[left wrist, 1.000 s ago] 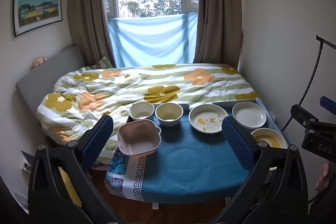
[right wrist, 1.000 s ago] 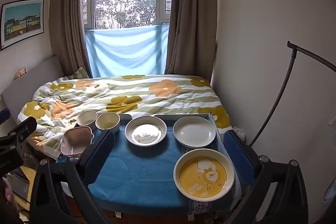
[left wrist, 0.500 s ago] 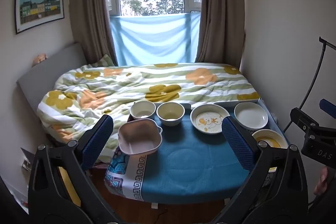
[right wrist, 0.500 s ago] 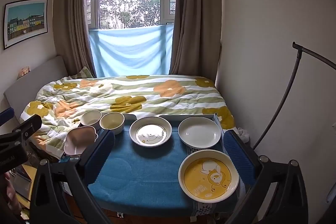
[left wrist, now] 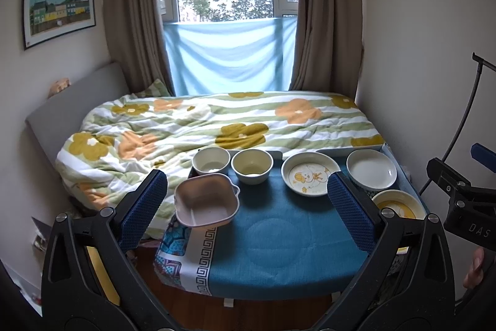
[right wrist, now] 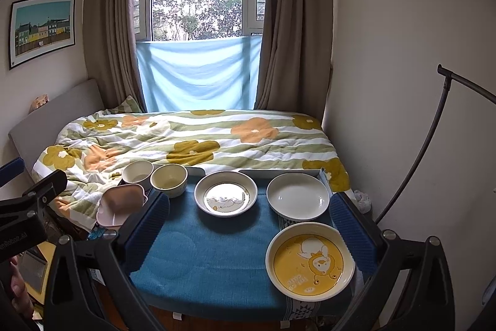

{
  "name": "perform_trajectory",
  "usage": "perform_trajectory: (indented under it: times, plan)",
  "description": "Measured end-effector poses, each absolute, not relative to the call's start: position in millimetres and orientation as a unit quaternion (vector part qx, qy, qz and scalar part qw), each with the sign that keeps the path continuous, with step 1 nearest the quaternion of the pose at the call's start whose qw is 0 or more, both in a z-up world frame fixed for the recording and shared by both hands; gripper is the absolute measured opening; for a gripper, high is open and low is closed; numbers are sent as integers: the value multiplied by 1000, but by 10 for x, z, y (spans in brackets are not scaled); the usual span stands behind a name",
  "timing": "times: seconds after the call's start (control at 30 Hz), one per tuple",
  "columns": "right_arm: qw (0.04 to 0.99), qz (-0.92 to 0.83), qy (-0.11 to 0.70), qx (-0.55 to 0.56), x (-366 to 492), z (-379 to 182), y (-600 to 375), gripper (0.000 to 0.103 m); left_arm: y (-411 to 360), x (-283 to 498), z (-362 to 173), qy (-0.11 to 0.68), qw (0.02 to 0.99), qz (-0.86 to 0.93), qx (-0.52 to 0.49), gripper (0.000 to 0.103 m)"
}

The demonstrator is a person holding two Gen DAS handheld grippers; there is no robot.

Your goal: Organize plates and bowls

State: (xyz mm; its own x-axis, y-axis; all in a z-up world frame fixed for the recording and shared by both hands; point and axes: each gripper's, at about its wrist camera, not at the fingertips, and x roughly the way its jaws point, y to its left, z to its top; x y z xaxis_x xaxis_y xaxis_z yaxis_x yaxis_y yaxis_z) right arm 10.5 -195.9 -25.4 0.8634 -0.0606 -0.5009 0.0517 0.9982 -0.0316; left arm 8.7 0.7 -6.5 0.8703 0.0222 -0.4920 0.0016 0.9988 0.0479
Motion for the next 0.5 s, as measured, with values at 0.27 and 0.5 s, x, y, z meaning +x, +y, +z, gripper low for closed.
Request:
perform_trajectory:
  times: [0.27,0.5]
  plan:
    - [965,-29,259,-9,100,-243,-1942,103,-4,98,-64,255,967,4,25,102]
    - [965,-29,259,-7,107,-229,-1951,103,-4,107,-47,255,967,0,24,102]
